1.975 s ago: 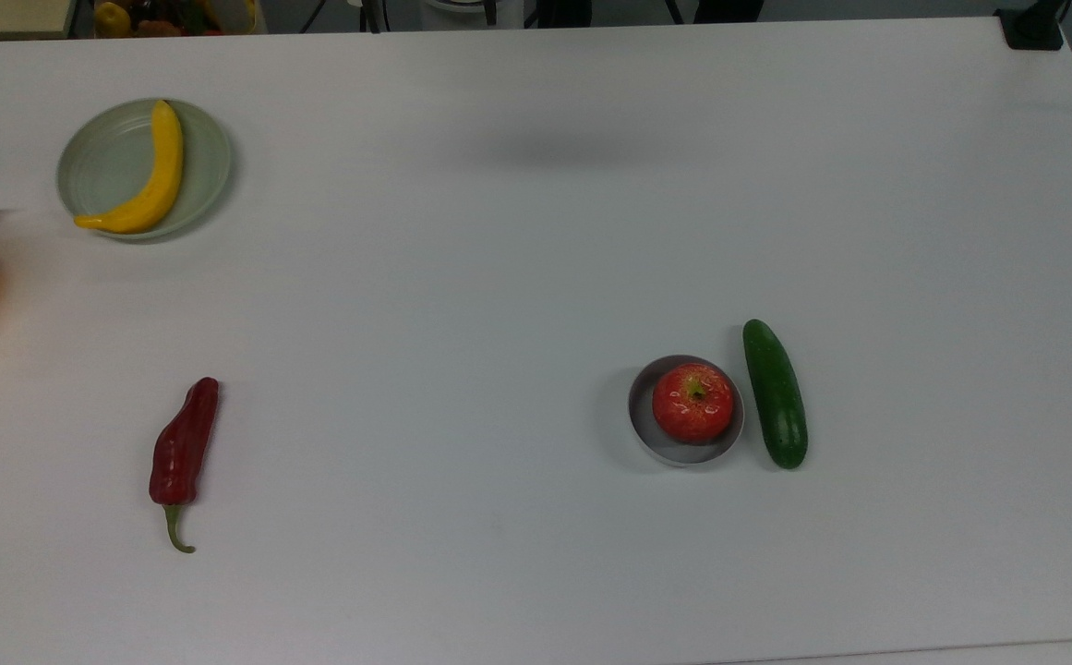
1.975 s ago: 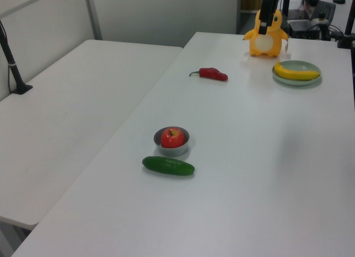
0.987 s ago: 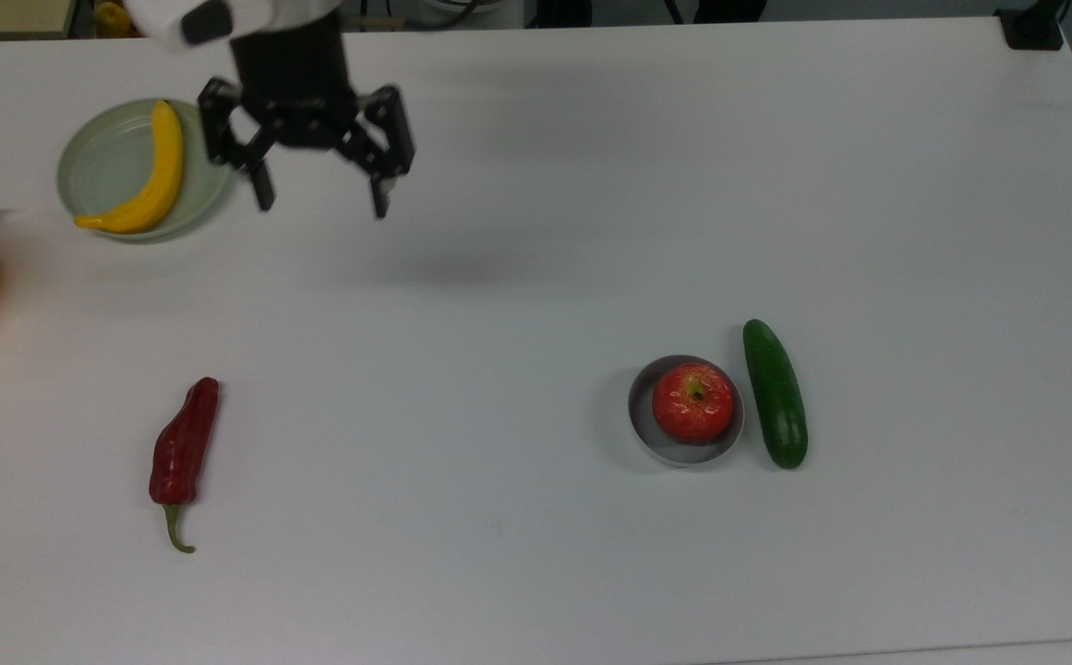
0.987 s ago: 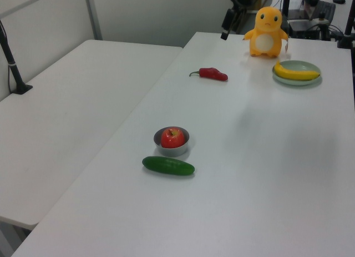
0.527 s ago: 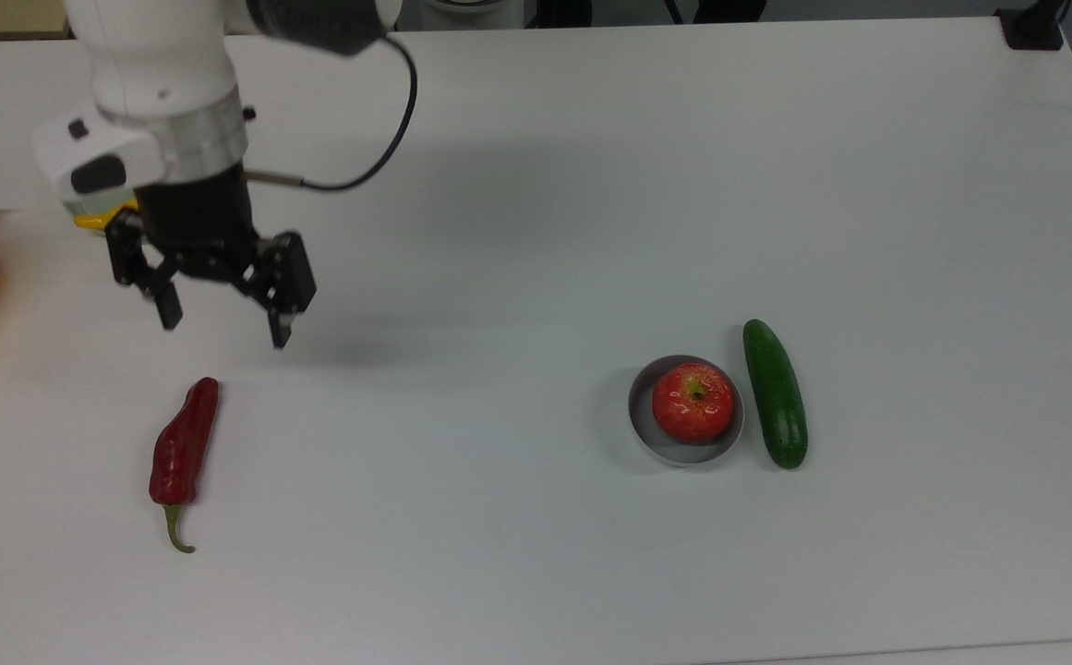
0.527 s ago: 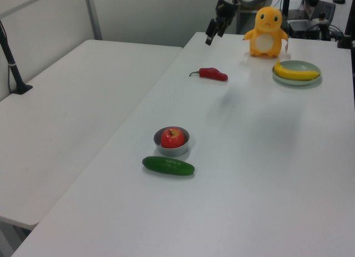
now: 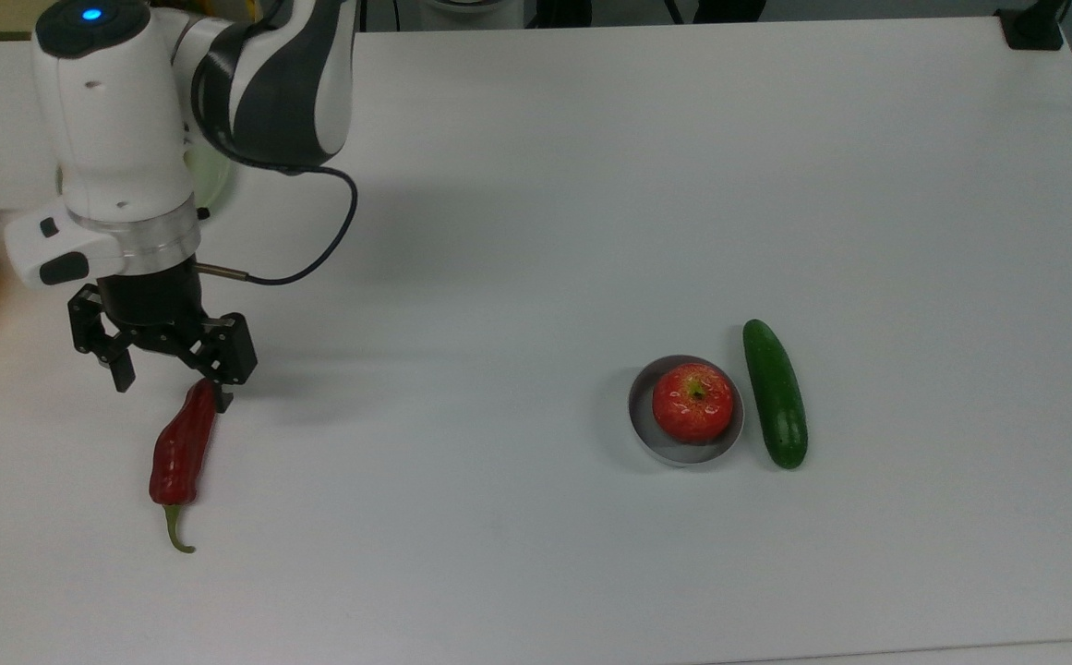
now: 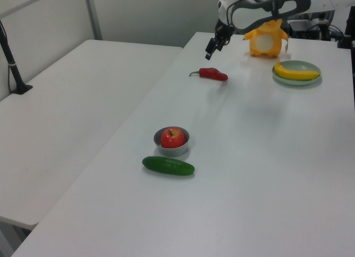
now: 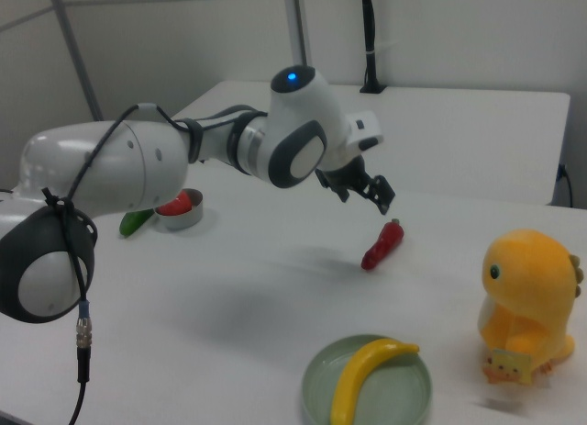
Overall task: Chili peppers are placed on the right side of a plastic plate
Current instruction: 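Move the open gripper over the red chili pepper and lower, then close the gripper around the red chili pepper's body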
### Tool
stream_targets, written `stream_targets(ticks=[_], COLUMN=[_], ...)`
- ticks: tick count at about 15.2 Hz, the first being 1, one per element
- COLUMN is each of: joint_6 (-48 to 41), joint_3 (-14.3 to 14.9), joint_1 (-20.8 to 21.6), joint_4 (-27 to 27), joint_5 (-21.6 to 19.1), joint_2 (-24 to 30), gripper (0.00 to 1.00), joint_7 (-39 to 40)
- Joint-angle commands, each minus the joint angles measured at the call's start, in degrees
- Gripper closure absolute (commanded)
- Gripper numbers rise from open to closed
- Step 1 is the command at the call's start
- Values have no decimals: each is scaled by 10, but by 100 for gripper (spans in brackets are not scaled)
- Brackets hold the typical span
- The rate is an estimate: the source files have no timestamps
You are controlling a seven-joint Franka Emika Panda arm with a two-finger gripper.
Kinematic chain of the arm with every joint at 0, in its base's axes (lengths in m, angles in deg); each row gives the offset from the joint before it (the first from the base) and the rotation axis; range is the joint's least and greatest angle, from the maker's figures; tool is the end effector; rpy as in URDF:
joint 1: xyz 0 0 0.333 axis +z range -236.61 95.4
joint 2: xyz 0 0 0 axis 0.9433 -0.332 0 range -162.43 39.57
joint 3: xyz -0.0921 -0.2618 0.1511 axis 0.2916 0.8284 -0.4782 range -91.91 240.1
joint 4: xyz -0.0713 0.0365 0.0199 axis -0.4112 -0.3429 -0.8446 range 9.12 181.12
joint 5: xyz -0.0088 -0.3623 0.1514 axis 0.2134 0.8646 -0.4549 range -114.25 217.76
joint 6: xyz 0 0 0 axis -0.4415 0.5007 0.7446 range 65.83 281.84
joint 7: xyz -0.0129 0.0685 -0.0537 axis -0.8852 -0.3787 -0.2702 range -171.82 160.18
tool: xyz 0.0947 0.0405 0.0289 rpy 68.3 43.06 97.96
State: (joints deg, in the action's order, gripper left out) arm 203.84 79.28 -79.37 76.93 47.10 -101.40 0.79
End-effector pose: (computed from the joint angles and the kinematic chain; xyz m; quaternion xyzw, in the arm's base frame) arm 0.7604 -0.1673 0.3985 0.9731 -0.0686 0.2175 0.0317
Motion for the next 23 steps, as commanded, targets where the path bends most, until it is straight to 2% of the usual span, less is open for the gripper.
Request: stream_targets(ticks=[1, 3, 12, 17, 19, 20, 23], joint_6=[46, 82, 137, 146, 146, 146, 144], joint_3=[-4, -4, -4, -5, -6, -6, -6], joint_1=[-13, -15, -21, -21, -21, -20, -20], joint_4=[-15, -10, -5, 5, 11, 11, 22], joint_5=[3, 3, 3, 3, 3, 3, 3], joint_2=[-34, -49, -86, -88, -87, -86, -66], gripper=[0, 0, 2, 50, 76, 86, 87], joint_7=[16, 15, 14, 14, 12, 12, 13])
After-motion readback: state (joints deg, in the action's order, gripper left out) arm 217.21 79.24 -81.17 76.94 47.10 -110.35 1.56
